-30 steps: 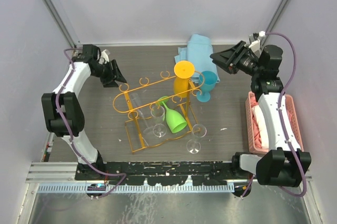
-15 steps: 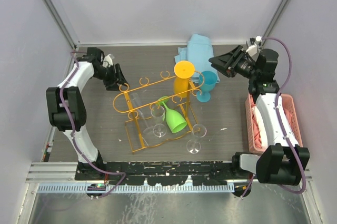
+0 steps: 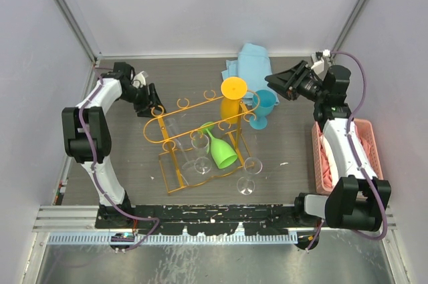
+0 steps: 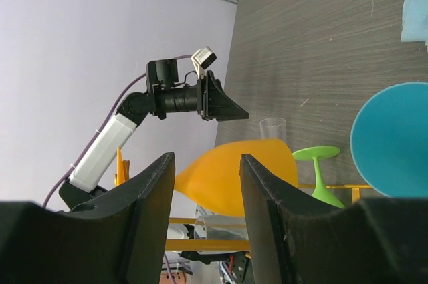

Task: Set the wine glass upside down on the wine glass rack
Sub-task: Pick up the wine glass at the center of the board.

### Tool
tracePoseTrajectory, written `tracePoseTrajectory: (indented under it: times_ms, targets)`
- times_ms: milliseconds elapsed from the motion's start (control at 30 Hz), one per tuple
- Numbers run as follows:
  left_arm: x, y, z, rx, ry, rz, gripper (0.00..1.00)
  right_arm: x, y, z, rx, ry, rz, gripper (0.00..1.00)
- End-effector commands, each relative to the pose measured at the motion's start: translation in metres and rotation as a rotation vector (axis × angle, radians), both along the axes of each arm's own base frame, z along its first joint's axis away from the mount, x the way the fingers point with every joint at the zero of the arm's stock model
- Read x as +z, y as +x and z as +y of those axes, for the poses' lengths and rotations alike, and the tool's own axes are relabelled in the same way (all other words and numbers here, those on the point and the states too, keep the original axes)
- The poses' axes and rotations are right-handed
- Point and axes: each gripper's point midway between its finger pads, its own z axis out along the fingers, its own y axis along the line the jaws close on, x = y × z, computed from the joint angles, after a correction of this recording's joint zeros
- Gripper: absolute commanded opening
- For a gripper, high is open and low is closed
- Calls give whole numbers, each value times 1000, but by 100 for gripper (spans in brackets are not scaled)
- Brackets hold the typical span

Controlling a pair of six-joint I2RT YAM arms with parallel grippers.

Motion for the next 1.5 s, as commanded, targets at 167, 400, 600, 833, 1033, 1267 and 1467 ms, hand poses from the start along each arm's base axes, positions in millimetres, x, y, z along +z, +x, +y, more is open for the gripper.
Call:
tracePoseTrajectory:
  times_ms: [167,400,600,833,1033,1267,1467]
  targets:
    - [6,1,-8,-29,-47,-3,55,13,5,0,17,14,-68,50]
    - [4,3,-12,-40,-76,-44,54,8,5,0,19,19,-61,50]
    - [6,17,-14,-51,-92,-133,53,5,7,1,23,35,-39,50]
    - [10,35,-22,-58,-145,-182,53,0,8,1,21,46,-17,50]
    - [0,39,-28,-77,-187,-172,53,-4,8,0,16,35,-10,50]
    - [-6,38,-32,-109,-196,-167,53,1,7,0,20,24,-32,50]
    - [-6,35,-35,-127,-220,-170,53,1,5,1,23,24,-34,50]
